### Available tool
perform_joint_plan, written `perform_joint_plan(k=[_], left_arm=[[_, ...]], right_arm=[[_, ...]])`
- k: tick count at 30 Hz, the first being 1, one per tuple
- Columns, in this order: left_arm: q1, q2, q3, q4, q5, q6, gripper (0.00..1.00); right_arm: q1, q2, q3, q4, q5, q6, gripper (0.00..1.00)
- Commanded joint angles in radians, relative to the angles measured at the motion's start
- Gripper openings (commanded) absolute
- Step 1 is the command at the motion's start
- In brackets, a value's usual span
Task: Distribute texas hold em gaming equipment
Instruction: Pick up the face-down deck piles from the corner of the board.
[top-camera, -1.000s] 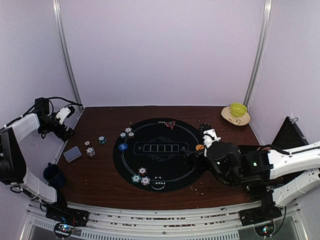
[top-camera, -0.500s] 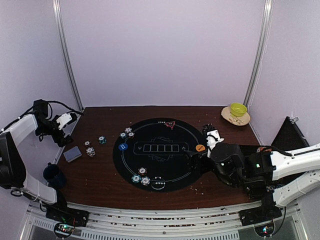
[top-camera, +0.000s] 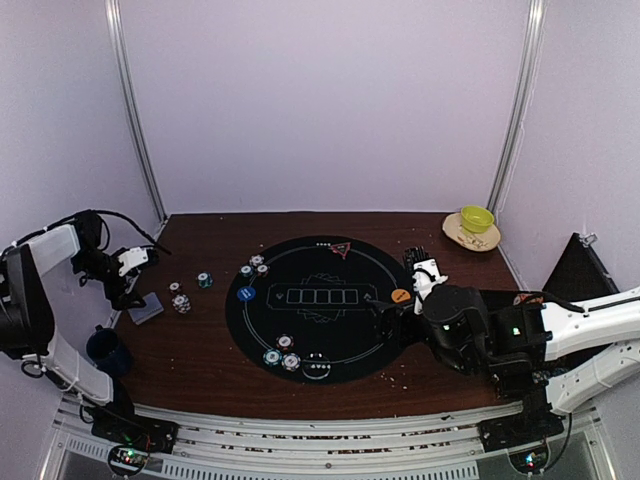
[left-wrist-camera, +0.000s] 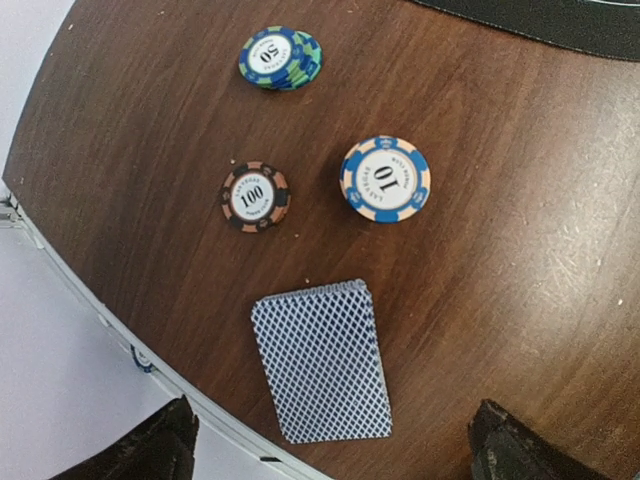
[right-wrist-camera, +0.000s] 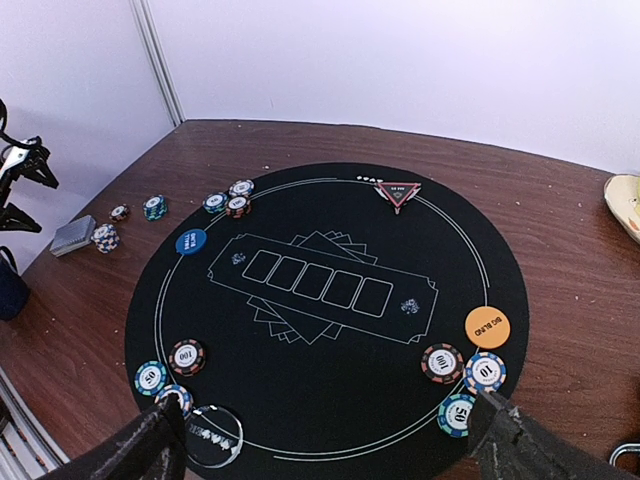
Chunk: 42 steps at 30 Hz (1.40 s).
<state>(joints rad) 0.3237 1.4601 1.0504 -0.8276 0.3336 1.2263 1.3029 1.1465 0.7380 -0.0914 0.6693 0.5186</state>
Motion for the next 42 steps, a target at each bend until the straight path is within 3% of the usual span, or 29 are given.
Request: perform_joint_plan(k=[1, 9, 26, 42], left_arm=[[0.011, 0.073, 0.072, -0.061, -0.001, 0.066, 0.98], [0.011, 0.247, 0.174, -0.126, -0.053, 0.055, 0.98], [0.011, 0.319, 0.141, -0.078, -0.148, 0.025, 0.98], [0.012, 0.413, 0.200, -0.073, -0.141, -0.013, 0.98]], right_arm=[[0.006, 0.004, -0.014, 0.019, -0.004, -0.018, 1.00], [0.006, 0.011, -0.014, 0.024, -0.001, -0.021, 1.00], [0.006, 0.016, -0.013, 0.032, -0.002, -0.027, 1.00], [0.005, 0.009, -0.019, 0.043, -0.008, -0.030, 1.00]])
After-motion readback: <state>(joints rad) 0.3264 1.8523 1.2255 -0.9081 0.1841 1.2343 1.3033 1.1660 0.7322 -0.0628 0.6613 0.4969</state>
